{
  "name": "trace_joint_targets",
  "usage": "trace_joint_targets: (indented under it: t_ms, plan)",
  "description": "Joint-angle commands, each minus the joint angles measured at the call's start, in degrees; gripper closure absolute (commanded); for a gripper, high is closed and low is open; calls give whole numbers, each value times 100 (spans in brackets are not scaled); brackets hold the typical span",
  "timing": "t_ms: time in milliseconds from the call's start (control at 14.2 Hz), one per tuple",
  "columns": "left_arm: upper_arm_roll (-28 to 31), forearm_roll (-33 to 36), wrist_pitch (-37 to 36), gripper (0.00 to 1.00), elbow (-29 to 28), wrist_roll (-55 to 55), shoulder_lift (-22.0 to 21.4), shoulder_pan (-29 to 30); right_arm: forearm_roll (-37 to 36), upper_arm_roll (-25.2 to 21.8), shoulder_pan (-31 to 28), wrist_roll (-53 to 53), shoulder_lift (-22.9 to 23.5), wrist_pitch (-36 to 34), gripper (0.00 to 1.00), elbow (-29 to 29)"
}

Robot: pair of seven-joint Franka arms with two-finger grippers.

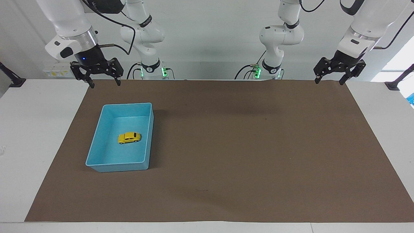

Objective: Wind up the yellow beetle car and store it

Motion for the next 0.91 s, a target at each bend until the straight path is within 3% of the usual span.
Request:
trace_joint_targets:
  t_ms: [0,843]
  plan:
    - [-20,75,-37,0,-45,-45,-75,23,-25,-12,3,171,10,-94,0,74]
    - [-20,75,-37,0,-45,-45,-75,23,63,-39,-5,804,1,-138,0,74]
